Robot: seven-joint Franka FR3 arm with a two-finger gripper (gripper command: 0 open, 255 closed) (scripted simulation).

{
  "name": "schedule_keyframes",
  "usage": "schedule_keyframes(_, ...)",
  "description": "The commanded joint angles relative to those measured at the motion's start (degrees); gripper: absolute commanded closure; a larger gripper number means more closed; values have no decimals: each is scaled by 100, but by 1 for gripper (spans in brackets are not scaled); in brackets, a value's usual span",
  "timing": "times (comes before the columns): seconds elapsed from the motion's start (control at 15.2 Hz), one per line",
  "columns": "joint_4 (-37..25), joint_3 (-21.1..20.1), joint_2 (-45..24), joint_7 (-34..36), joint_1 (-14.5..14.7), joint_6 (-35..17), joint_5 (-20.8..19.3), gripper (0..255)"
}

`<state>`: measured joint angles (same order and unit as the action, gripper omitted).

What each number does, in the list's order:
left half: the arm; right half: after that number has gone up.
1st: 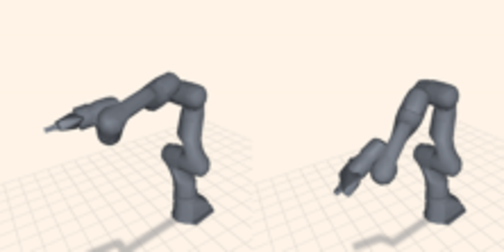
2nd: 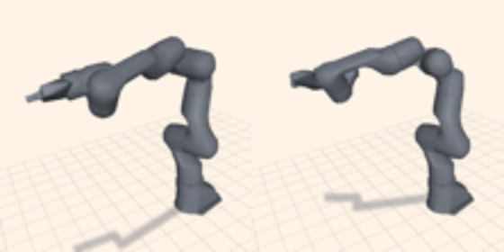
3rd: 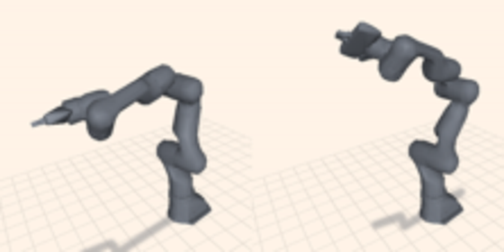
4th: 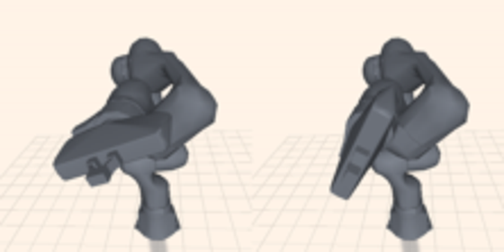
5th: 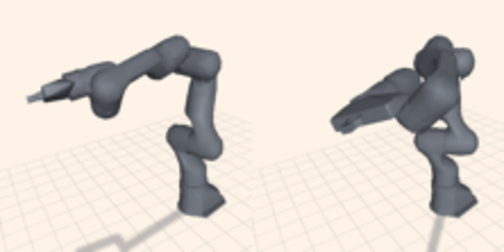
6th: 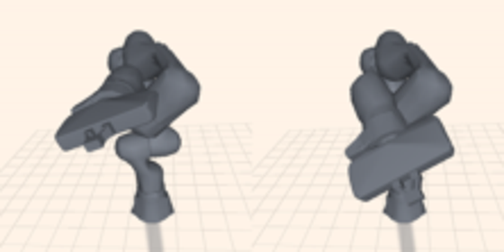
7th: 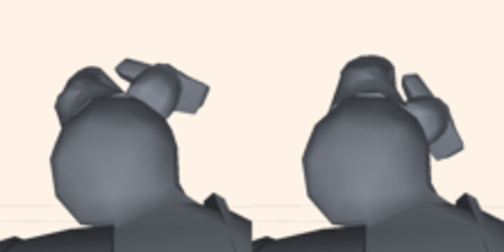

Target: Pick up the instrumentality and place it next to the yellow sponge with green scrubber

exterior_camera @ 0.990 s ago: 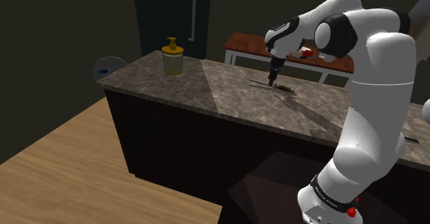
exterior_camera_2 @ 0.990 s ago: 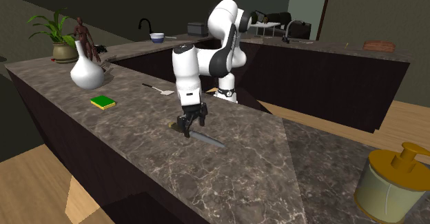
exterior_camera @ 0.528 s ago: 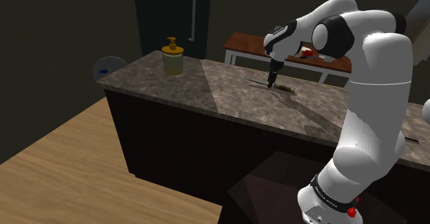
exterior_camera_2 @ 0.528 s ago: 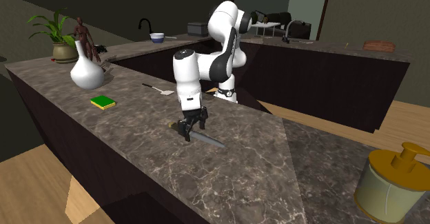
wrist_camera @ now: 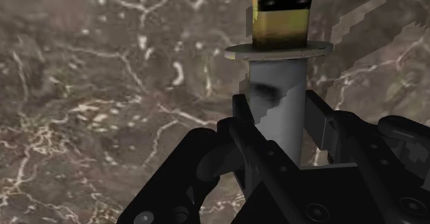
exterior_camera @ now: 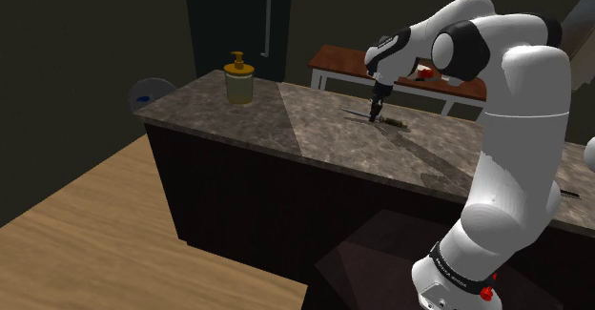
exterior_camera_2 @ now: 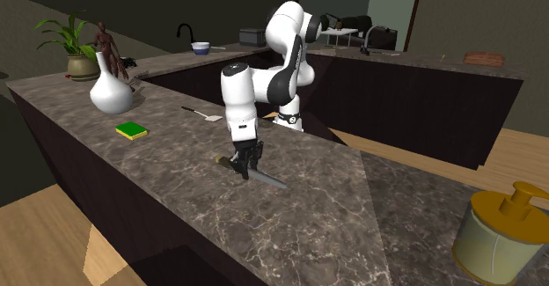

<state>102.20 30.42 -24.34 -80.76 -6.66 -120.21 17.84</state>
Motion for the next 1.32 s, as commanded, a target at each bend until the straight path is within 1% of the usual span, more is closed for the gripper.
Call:
schedule_keyframes(0.0, 0, 1, 0, 0, -1, 0, 0, 255)
schedule_keyframes(0.26, 0, 1, 0, 0, -1, 0, 0, 255)
schedule_keyframes(1.25, -565, 152, 458, 252, 76, 946, -333, 255)
